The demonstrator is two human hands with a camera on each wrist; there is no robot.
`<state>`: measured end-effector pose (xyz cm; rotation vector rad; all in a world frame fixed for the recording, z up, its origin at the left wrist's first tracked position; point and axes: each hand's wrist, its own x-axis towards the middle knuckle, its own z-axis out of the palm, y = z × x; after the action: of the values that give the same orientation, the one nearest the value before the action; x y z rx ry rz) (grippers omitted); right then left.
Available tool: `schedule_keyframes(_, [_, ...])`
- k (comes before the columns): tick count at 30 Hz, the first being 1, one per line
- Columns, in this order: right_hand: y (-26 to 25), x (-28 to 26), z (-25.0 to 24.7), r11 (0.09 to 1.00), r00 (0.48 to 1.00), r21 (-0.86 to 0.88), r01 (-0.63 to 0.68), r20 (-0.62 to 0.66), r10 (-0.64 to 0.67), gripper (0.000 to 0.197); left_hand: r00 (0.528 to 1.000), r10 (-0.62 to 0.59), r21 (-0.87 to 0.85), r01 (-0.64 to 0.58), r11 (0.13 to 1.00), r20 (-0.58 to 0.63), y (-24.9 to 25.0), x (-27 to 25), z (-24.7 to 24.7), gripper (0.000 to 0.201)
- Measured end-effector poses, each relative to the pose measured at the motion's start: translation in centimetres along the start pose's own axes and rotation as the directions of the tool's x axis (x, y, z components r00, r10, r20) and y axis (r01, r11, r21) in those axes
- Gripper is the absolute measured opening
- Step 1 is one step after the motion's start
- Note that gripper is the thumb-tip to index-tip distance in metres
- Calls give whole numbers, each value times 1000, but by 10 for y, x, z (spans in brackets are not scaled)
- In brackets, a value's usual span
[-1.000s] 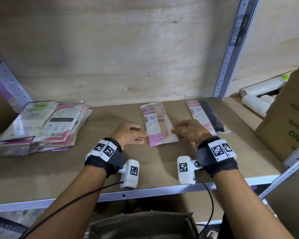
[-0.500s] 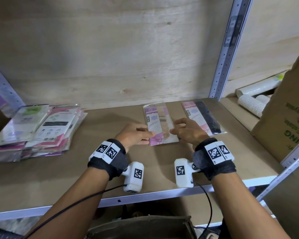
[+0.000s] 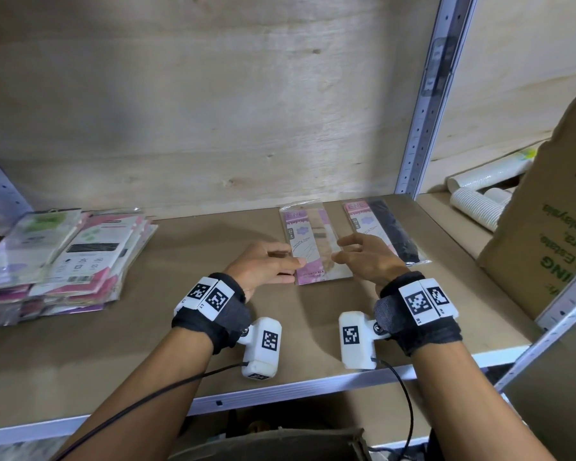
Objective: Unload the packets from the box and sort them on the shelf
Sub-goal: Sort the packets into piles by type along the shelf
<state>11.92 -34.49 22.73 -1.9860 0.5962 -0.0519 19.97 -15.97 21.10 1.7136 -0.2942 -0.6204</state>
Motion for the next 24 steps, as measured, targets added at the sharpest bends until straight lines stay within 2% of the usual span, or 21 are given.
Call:
schedule_keyframes(16, [3, 5, -1, 1000, 1000, -9, 2, -6, -2, 39, 999, 35, -6, -34, 999, 34, -2, 0, -2, 49])
schedule_keyframes(21, [3, 3, -1, 998, 996, -25, 55, -75, -57, 33, 998, 47, -19, -48, 999, -40, -3, -3, -15, 63])
schedule_keyframes(24, [-2, -3, 4, 991, 982, 1, 135, -131, -134, 23, 991, 77, -35, -81, 996, -105, -2, -12, -36, 62])
